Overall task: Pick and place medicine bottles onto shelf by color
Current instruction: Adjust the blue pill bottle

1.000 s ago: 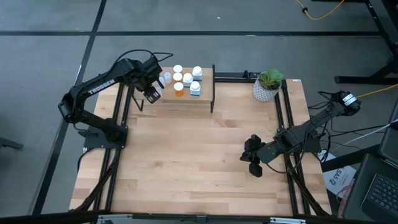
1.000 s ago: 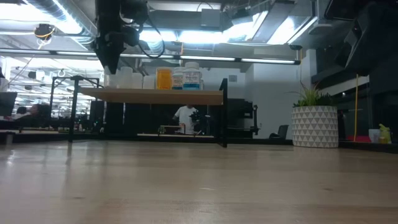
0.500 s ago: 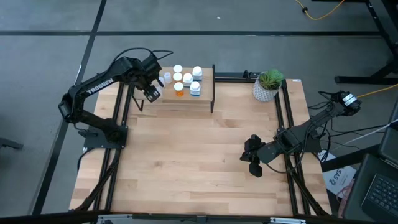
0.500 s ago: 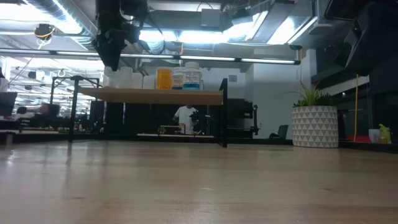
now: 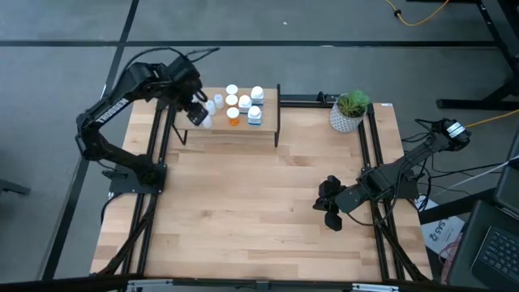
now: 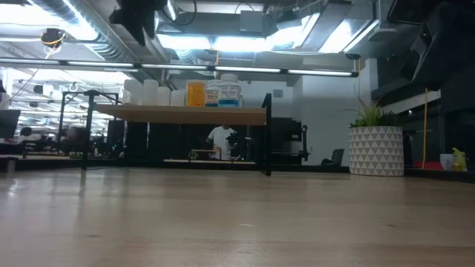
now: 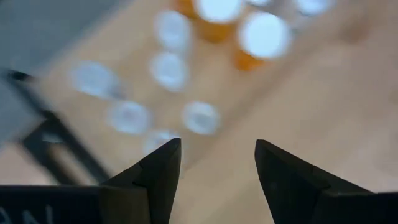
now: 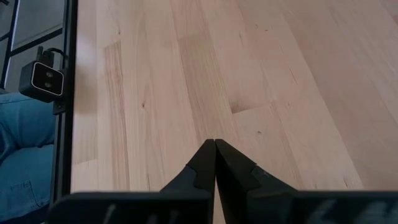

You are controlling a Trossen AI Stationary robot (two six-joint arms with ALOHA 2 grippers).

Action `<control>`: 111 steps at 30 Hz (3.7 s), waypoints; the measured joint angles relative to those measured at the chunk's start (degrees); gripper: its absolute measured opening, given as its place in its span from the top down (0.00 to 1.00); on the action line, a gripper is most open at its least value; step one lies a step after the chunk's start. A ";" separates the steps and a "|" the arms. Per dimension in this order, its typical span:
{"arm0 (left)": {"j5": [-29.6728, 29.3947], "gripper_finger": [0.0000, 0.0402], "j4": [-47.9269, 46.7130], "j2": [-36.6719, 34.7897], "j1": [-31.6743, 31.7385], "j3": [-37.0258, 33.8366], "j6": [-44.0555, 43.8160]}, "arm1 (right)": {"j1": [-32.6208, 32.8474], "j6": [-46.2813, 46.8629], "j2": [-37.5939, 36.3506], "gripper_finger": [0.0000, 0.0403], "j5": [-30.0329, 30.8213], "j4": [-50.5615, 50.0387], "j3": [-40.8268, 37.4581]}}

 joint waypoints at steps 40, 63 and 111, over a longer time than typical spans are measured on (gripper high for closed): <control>0.33 0.52 84.74 -40.88 -43.15 -80.33 -5.43 | -0.09 0.04 -0.02 0.97 5.62 2.90 0.07; 0.74 0.52 110.11 -48.21 -48.03 -98.29 9.95 | -24.03 -29.10 8.27 0.97 1.61 7.27 26.28; -1.20 0.52 107.14 -48.11 -48.03 -98.29 9.82 | -55.65 -59.80 62.40 0.99 -25.03 -20.07 95.14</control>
